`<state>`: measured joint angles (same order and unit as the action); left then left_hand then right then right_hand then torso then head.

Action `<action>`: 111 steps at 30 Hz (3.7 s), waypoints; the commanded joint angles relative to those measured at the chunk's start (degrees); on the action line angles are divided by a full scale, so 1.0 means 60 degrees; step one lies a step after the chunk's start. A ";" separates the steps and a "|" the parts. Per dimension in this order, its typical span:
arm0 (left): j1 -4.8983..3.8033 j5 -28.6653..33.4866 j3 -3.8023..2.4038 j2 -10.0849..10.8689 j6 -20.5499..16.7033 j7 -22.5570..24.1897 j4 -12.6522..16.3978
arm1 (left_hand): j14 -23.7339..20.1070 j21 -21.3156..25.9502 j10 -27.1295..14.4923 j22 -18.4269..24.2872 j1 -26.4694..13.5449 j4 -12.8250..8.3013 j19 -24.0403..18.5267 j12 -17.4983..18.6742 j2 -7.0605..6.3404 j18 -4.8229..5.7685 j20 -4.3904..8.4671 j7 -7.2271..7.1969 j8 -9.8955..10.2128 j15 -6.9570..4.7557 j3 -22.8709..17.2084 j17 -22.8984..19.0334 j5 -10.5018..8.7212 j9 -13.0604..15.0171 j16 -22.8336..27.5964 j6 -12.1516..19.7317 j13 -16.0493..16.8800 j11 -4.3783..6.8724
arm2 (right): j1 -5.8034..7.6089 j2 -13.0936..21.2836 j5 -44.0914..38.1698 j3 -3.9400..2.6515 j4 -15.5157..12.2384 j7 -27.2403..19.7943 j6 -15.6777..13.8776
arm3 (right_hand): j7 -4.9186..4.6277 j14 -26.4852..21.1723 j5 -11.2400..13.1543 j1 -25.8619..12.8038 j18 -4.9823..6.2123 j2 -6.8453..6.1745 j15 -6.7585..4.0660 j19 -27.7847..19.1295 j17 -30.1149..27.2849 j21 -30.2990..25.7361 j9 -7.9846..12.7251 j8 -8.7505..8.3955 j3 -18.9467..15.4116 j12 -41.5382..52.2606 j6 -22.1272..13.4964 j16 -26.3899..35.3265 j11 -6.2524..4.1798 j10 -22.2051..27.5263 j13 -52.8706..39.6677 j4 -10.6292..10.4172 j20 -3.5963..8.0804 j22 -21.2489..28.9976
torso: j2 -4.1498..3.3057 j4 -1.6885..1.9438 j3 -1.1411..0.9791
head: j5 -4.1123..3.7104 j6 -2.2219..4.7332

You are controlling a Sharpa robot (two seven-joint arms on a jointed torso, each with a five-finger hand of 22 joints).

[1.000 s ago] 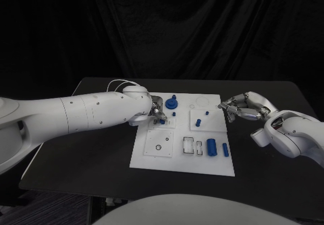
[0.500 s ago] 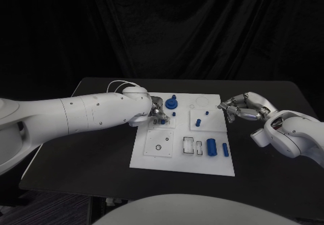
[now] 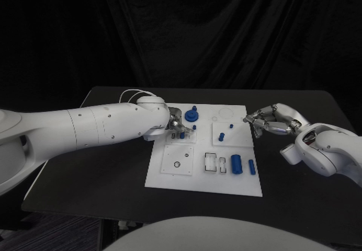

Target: Assemble the parts on the task board

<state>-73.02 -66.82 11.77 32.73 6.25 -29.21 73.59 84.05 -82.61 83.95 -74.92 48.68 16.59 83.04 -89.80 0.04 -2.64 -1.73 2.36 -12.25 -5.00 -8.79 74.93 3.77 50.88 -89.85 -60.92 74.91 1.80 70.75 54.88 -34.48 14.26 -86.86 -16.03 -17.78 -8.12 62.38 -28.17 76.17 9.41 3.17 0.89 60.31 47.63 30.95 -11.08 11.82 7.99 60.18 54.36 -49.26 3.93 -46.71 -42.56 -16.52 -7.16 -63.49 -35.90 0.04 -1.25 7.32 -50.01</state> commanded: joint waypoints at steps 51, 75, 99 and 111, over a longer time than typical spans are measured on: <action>-0.1352 0.1543 0.0054 0.0573 0.1342 0.0024 -0.0804 | 0.0991 -0.0087 0.1009 -0.1075 0.2012 -0.0193 0.0199 -0.0034 0.1261 0.0012 0.0018 -0.0038 -0.1282 0.0044 0.1905 0.2512 0.0343 0.3570 -0.0025 0.1266 0.2515 -0.0006 | -0.0030 0.0144 -0.0031 -0.0007 -0.0004 0.0267 0.0136 | 0.0060 -0.0077 -0.0084 0.0033 0.0173 0.0065 0.0000 0.0057 -0.0078 -0.0097 -0.0023 0.0109 -0.0068 0.0051 0.0005 0.0017 0.0009 0.0002 0.0066 0.0015 -0.0008 0.0023 | -0.0029 0.0019 0.0010 | -0.0085 0.0002; -0.0778 0.0947 0.0052 0.0056 0.1158 -0.0009 -0.1608 | 0.0991 -0.0191 0.1009 -0.1215 0.2184 -0.0282 0.0300 -0.0034 0.1193 0.0048 0.0002 -0.0019 -0.1217 0.0050 0.1884 0.2512 0.0434 0.3583 -0.0025 0.1304 0.2515 -0.0018 | -0.0038 0.0177 -0.0031 -0.0007 -0.0068 0.0164 0.0108 | 0.0062 -0.0074 -0.0110 0.0048 0.0174 0.0071 -0.0004 0.0064 -0.0087 -0.0103 -0.0024 0.0116 -0.0062 0.0056 0.0006 0.0011 0.0005 0.0000 0.0075 0.0016 -0.0005 0.0025 | -0.0027 -0.0038 0.0013 | -0.0115 0.0002; -0.0703 0.0921 0.0052 -0.0129 0.0819 0.0324 -0.1919 | 0.0991 -0.0042 0.1009 -0.1052 0.2083 -0.0171 0.0193 -0.0034 0.1117 -0.0003 -0.0027 0.0036 -0.1062 0.0090 0.1995 0.2512 0.0419 0.3547 -0.0025 0.1428 0.2515 -0.0068 | -0.0075 0.0117 -0.0031 -0.0007 -0.0005 0.0286 0.0248 | 0.0059 -0.0071 -0.0113 0.0042 0.0175 0.0072 -0.0006 0.0069 -0.0094 -0.0107 -0.0023 0.0118 -0.0067 0.0060 0.0002 0.0006 0.0007 -0.0003 0.0081 0.0007 -0.0003 0.0025 | -0.0036 -0.0048 0.0020 | -0.0046 0.0002; -0.0635 0.0922 0.0052 -0.0280 0.0653 0.0550 -0.2160 | 0.0991 0.0040 0.1009 -0.0984 0.2251 -0.0274 0.0135 -0.0034 0.1110 -0.0025 -0.0074 0.0091 -0.0932 0.0139 0.1950 0.2512 0.0576 0.3530 -0.0025 0.1560 0.2515 -0.0119 | -0.0114 0.0074 -0.0031 -0.0007 0.0046 0.0274 0.0308 | 0.0055 -0.0068 -0.0110 0.0029 0.0175 0.0074 -0.0006 0.0078 -0.0105 -0.0114 -0.0022 0.0120 -0.0076 0.0069 -0.0007 -0.0003 0.0009 -0.0008 0.0091 -0.0005 -0.0001 0.0027 | -0.0031 -0.0060 0.0017 | -0.0053 0.0002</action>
<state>-76.98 -61.01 12.11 31.23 10.90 -27.61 60.74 83.85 -82.65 83.84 -74.94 61.55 15.24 83.88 -89.80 6.61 -2.61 -1.76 2.97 -18.17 -4.59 2.82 74.91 7.03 72.12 -89.85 -52.09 74.91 1.50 70.25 55.31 -34.49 14.26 -86.62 -15.26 -16.60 -8.12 62.38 -28.59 76.17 9.40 3.17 0.89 60.31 47.07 30.54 -11.14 12.26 7.68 60.40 54.36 -49.26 3.93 -46.71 -42.07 -16.51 -7.16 -63.41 -36.09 -0.29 -1.12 7.03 -50.01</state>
